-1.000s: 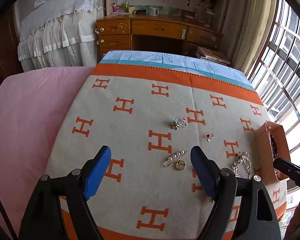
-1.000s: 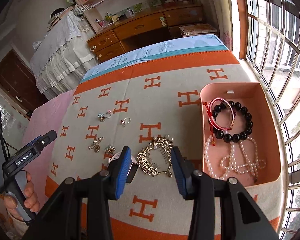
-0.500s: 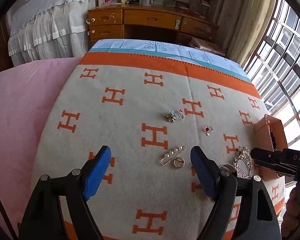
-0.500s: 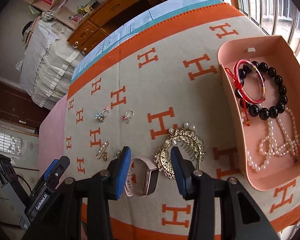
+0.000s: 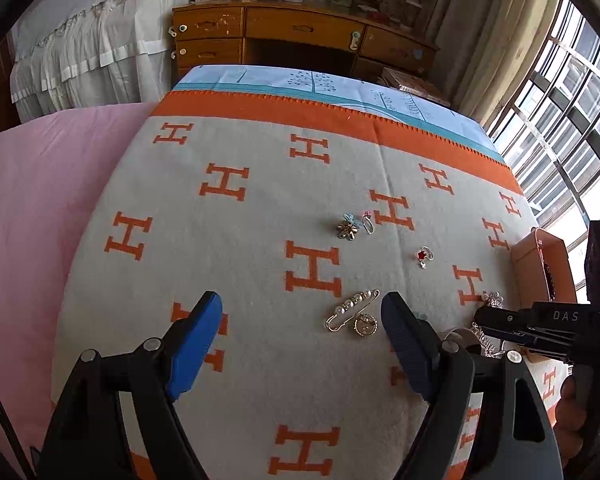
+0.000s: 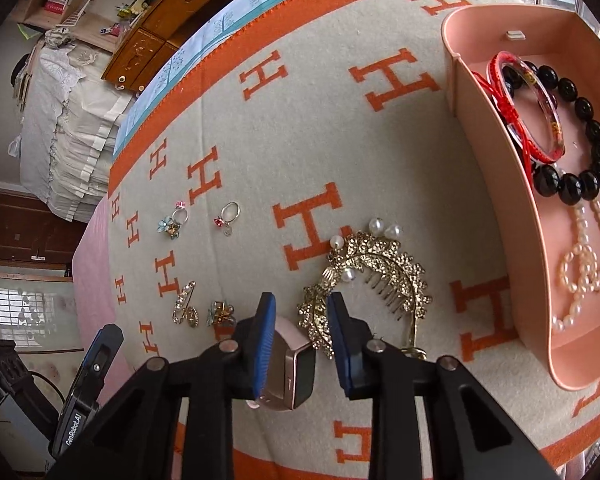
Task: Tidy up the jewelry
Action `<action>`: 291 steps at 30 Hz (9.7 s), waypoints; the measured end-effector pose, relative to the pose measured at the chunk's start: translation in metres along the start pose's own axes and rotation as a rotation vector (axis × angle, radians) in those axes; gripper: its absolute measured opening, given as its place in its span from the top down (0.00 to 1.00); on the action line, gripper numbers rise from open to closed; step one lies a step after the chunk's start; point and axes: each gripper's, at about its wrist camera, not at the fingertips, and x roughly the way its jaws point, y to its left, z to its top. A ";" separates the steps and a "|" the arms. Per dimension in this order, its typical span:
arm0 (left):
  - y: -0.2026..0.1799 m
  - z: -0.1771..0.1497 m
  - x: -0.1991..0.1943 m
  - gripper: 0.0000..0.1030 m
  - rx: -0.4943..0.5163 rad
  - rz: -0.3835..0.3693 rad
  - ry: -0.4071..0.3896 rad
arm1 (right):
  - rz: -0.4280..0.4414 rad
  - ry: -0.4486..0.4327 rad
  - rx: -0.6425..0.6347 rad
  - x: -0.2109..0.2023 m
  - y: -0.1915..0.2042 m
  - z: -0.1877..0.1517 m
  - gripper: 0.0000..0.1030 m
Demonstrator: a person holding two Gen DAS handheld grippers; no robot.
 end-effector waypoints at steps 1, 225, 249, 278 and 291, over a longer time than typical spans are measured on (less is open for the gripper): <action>0.001 0.000 0.001 0.22 -0.002 0.000 0.002 | 0.002 0.000 0.007 0.001 -0.001 0.001 0.74; -0.070 -0.020 -0.046 0.23 0.224 -0.103 -0.125 | -0.118 -0.572 -0.534 -0.129 -0.049 -0.066 0.67; -0.015 -0.046 -0.046 0.23 0.213 -0.055 -0.117 | -0.173 -0.409 -0.842 -0.061 0.058 -0.112 0.67; -0.008 -0.015 0.027 0.35 0.357 -0.092 0.027 | -0.216 -0.150 -0.769 0.019 0.073 -0.096 0.93; -0.036 0.000 0.073 0.73 0.484 -0.133 0.131 | -0.187 -0.184 -0.671 0.002 0.038 -0.072 0.93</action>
